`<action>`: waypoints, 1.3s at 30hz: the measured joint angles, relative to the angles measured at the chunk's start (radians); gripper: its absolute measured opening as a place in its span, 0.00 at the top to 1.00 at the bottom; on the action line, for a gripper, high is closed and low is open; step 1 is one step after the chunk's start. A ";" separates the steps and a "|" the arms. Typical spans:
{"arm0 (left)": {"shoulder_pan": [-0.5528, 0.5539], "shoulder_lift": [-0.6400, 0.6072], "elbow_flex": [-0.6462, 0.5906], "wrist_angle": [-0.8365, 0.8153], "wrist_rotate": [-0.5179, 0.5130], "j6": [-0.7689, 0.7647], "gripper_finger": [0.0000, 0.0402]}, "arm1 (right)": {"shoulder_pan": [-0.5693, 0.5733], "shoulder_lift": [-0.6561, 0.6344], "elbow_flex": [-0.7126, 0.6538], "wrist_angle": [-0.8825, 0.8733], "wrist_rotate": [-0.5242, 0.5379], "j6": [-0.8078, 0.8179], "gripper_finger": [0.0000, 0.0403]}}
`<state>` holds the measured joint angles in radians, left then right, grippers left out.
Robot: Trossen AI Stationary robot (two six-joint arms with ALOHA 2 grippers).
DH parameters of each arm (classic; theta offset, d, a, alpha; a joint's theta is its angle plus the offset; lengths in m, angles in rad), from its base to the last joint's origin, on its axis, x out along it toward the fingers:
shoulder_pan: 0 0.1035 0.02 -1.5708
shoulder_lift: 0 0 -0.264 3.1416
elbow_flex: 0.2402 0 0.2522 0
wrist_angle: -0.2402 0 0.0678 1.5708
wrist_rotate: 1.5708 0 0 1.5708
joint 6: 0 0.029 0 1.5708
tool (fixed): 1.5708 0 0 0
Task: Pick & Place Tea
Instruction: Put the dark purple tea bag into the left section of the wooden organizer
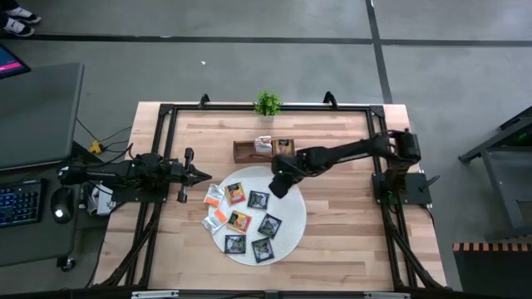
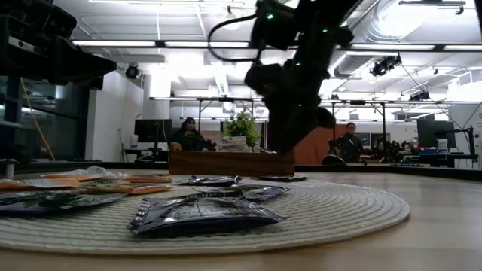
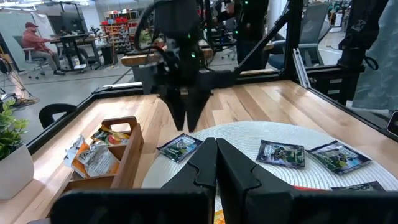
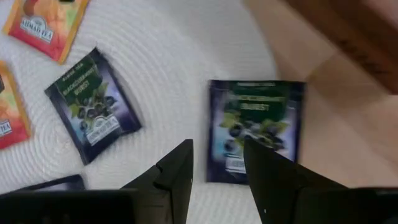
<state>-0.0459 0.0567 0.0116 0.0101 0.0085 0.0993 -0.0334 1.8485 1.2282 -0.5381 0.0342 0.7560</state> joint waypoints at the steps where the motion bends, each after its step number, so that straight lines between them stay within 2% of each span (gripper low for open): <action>1: 0.000 0.000 0.000 0.000 0.000 0.000 1.00 | -0.001 0.018 0.019 -0.013 -0.007 -0.004 0.66; 7: 0.000 0.000 0.000 0.000 0.000 0.000 1.00 | -0.008 0.052 0.067 -0.103 0.018 -0.006 0.61; 19: 0.000 0.000 0.000 0.000 0.000 0.000 1.00 | -0.006 0.051 0.073 -0.132 0.002 0.006 0.42; 23: 0.000 0.000 0.000 0.000 0.000 0.000 1.00 | -0.007 0.064 0.085 -0.152 0.003 0.001 0.41; 30: 0.000 0.000 0.000 0.000 0.000 0.000 1.00 | -0.018 0.144 0.196 -0.291 0.023 -0.067 0.41; 39: 0.000 0.000 0.000 0.000 0.000 0.000 1.00 | -0.026 0.171 0.232 -0.318 0.009 -0.076 0.41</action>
<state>-0.0457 0.0570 0.0116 0.0100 0.0086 0.0990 -0.0593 2.0199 1.4603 -0.8561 0.0437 0.6802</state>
